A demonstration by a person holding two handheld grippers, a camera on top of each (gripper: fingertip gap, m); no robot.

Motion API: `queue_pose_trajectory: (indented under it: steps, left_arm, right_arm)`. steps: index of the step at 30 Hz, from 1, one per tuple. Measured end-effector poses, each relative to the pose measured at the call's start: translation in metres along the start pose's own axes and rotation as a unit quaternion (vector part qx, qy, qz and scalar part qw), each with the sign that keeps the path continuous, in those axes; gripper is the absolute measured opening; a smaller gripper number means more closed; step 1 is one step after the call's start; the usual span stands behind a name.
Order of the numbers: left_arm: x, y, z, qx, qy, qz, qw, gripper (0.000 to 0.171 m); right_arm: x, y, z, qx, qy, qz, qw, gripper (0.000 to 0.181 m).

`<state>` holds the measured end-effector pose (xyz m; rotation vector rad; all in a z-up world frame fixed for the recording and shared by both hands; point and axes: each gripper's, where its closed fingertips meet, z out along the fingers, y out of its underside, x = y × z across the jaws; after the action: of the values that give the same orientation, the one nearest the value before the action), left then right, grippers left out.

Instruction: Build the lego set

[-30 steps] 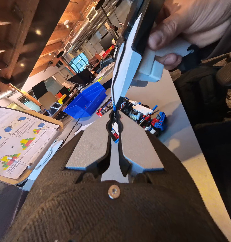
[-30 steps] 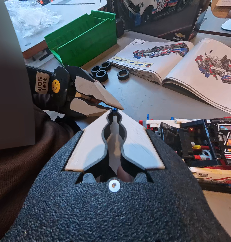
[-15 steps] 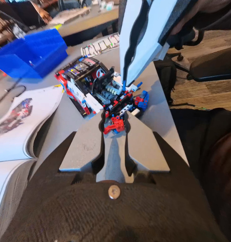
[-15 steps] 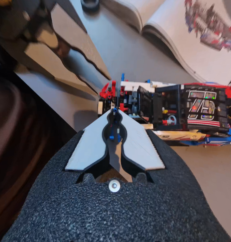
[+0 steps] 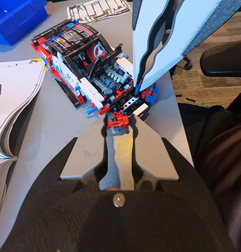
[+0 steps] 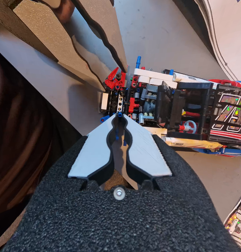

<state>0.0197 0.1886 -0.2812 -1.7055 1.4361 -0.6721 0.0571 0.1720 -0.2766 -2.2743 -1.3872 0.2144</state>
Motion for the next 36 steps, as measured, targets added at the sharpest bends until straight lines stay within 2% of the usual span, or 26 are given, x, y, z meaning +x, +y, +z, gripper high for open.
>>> queue_pose_trajectory:
  steps: [4,16,25,36]
  left_arm:
    - [0.0019,0.0007,0.0009,-0.002,0.015,-0.008,1.000,0.027]
    - [0.0019,0.0014,0.0014,-0.004,0.030,-0.025,0.999,0.027]
    - [0.0007,0.0017,0.0013,-0.005,0.029,-0.031,0.999,0.025]
    - [0.0004,0.0019,0.0013,-0.005,0.029,-0.033,0.999,0.025]
  right_arm:
    - [0.0000,0.0005,0.0000,-0.019,-0.002,-0.014,1.000,0.003]
    - [-0.0002,0.0013,0.0026,-0.088,-0.013,-0.075,0.993,0.004]
    - [-0.0003,0.0017,0.0030,-0.081,-0.030,-0.071,0.994,0.004]
    - [-0.0005,0.0018,0.0033,-0.039,-0.038,-0.042,0.998,0.004]
